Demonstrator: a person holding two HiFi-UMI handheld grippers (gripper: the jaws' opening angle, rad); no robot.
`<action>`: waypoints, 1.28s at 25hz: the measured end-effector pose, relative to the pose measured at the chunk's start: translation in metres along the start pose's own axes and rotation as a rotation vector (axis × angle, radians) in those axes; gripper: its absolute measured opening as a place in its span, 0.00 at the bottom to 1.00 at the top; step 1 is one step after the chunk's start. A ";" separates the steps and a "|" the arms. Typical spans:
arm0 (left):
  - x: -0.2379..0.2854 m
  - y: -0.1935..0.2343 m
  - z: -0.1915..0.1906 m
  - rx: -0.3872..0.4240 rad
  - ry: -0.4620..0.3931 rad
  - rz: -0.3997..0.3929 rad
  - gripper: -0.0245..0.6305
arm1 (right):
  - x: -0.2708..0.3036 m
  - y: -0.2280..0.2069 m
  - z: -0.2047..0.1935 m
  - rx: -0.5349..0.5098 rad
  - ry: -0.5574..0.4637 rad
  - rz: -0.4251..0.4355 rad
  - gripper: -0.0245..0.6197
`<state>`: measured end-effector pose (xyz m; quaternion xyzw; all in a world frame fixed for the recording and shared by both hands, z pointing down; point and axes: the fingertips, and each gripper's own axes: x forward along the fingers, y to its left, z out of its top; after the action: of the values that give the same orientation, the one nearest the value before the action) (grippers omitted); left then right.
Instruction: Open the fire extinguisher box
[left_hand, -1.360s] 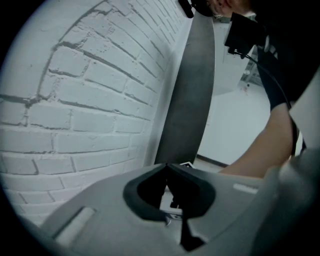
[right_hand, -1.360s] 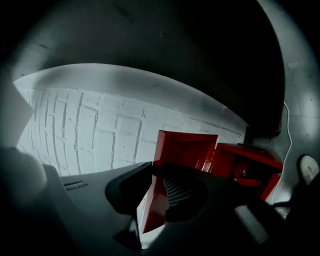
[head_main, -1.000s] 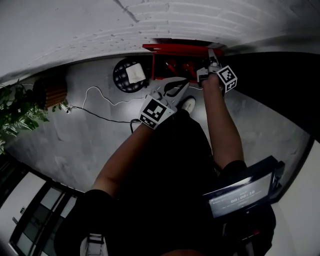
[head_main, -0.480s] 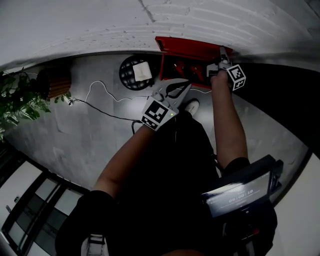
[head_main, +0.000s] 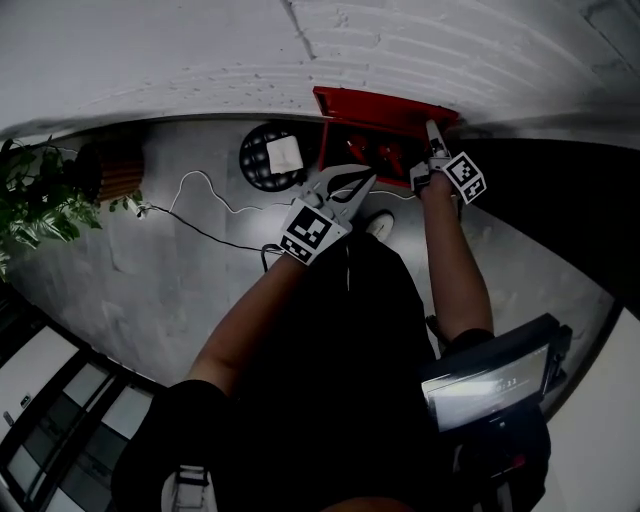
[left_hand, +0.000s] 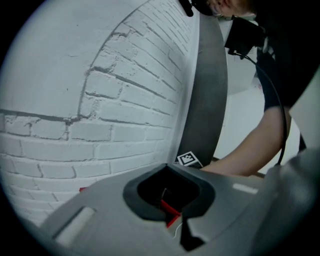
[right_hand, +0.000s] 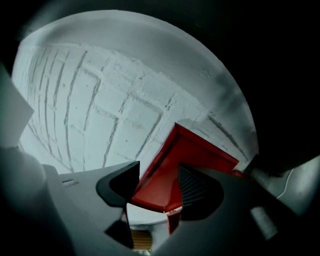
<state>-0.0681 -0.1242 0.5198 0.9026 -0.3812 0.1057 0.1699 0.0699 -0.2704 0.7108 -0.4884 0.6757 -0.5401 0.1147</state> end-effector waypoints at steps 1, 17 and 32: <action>-0.002 -0.002 0.002 0.000 -0.002 -0.003 0.04 | -0.009 0.008 -0.002 -0.052 0.020 0.005 0.40; -0.068 -0.065 0.101 0.116 -0.186 -0.071 0.04 | -0.203 0.291 -0.021 -0.964 0.045 0.504 0.05; -0.131 -0.096 0.139 0.125 -0.255 -0.087 0.04 | -0.276 0.375 -0.075 -1.121 0.045 0.635 0.05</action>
<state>-0.0798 -0.0298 0.3279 0.9333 -0.3527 0.0063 0.0679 -0.0456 -0.0307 0.3217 -0.2390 0.9693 -0.0551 -0.0176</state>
